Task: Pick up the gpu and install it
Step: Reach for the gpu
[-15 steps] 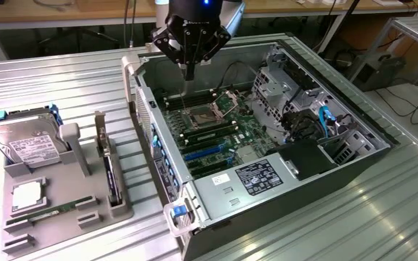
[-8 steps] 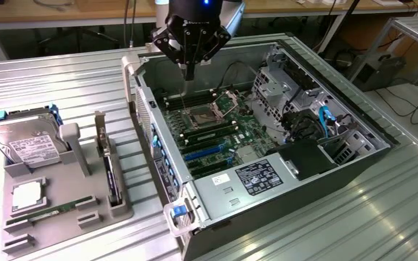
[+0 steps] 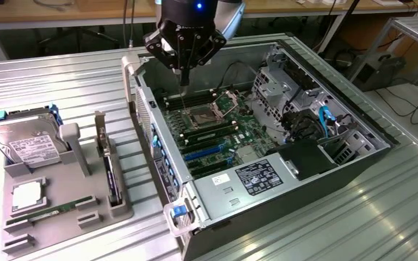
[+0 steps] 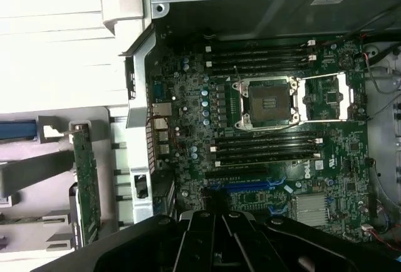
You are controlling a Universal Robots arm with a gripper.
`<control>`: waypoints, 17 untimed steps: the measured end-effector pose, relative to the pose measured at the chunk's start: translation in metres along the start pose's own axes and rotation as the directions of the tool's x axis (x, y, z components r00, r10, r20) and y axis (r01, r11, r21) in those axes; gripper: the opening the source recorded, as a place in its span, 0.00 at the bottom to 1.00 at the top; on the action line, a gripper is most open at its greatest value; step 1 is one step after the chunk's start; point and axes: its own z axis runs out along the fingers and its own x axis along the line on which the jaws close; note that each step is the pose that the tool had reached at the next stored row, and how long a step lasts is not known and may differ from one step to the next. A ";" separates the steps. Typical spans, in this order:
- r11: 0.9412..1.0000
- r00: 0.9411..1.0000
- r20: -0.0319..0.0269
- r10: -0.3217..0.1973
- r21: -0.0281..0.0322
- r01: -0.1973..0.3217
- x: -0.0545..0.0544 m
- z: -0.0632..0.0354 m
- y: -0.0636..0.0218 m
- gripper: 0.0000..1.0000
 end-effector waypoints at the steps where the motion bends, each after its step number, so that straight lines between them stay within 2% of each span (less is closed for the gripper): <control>1: 1.000 1.000 0.000 0.000 0.000 0.000 0.002 -0.0002 -0.0018 0.11; 12: 1.000 1.000 0.007 0.000 0.000 0.000 0.036 -0.0005 -0.0193 0.11; 17: 1.000 1.000 0.010 0.000 -0.001 0.000 0.060 0.0047 -0.0256 0.11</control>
